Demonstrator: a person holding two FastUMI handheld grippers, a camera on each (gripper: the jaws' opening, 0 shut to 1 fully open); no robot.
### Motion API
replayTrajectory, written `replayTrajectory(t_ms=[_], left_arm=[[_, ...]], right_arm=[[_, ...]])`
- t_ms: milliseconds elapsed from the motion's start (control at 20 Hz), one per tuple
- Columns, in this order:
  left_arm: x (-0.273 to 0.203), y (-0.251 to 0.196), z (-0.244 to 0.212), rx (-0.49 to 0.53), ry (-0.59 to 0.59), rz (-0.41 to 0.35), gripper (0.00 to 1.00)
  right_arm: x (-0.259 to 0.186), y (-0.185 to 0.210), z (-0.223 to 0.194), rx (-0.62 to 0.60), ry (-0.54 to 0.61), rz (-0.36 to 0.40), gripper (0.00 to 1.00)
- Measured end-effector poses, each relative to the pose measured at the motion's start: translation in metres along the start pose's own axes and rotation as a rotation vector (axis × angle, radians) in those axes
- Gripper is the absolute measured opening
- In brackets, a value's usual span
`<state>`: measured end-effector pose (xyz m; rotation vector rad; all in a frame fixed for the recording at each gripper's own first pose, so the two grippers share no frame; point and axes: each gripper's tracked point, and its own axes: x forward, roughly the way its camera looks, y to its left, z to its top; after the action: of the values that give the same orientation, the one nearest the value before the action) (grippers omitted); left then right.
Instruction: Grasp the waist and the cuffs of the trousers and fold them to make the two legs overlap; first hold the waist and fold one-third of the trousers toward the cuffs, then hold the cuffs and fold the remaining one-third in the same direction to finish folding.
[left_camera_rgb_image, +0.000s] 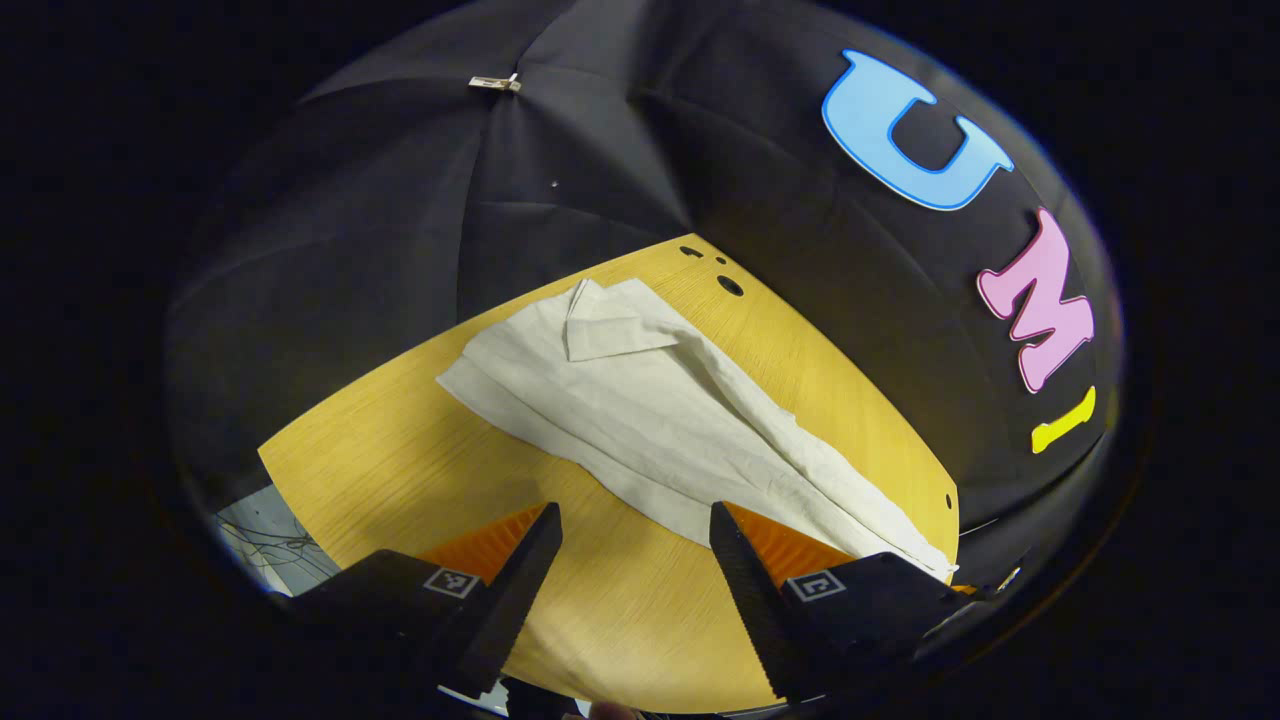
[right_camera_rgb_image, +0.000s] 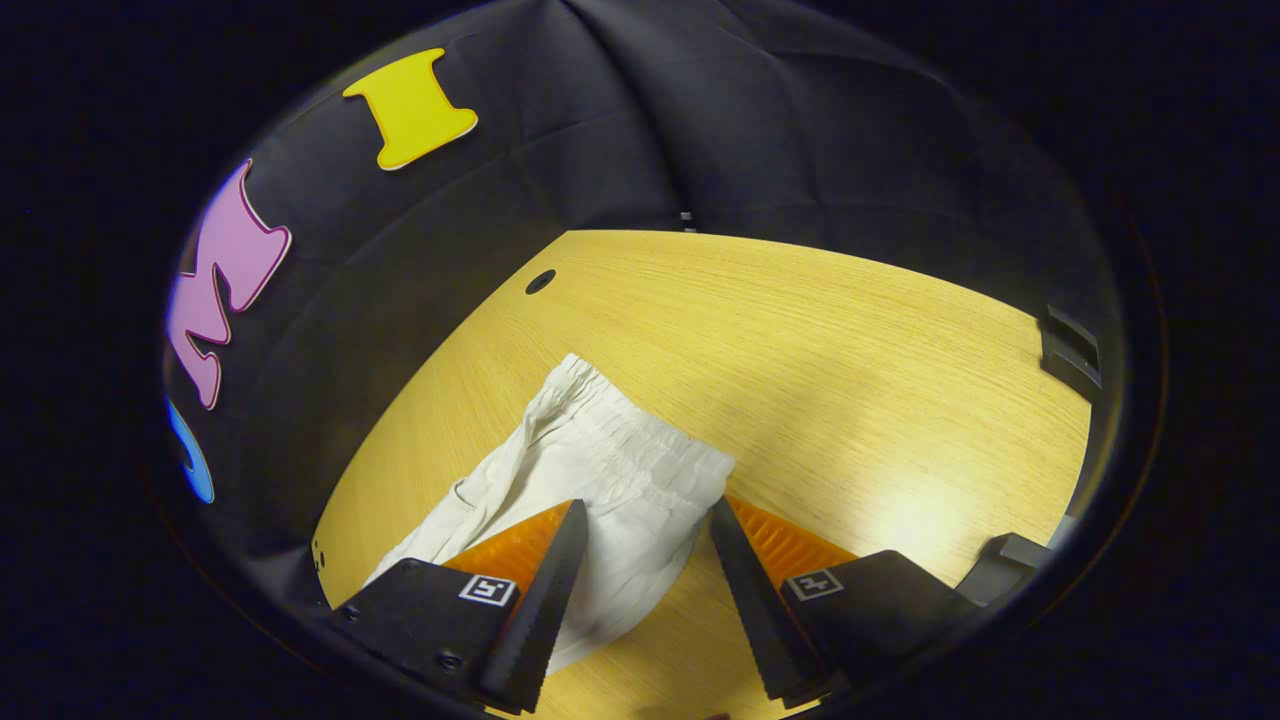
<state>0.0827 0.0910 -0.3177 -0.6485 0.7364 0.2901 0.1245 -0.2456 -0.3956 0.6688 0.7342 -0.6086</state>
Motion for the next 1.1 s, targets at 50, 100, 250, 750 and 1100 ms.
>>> replayTrajectory(t_ms=[50,100,250,750,1100], left_arm=[[0.003,0.000,-0.001,-0.012,0.005,0.000,0.96],[0.005,0.000,0.000,-0.024,0.009,0.001,0.96],[0.014,0.001,-0.003,-0.058,0.022,0.003,0.91],[0.047,0.009,0.012,-0.262,0.012,-0.013,0.96],[0.095,-0.012,0.051,-0.302,-0.009,-0.045,0.95]], right_arm=[[0.000,-0.001,0.000,-0.005,-0.002,-0.006,0.81],[0.000,-0.003,0.001,-0.005,0.002,-0.021,0.81],[0.004,-0.004,-0.002,0.041,0.022,-0.019,0.57],[0.005,0.001,-0.001,0.128,0.014,0.091,0.08],[0.002,0.001,-0.001,0.083,0.008,0.096,0.09]])
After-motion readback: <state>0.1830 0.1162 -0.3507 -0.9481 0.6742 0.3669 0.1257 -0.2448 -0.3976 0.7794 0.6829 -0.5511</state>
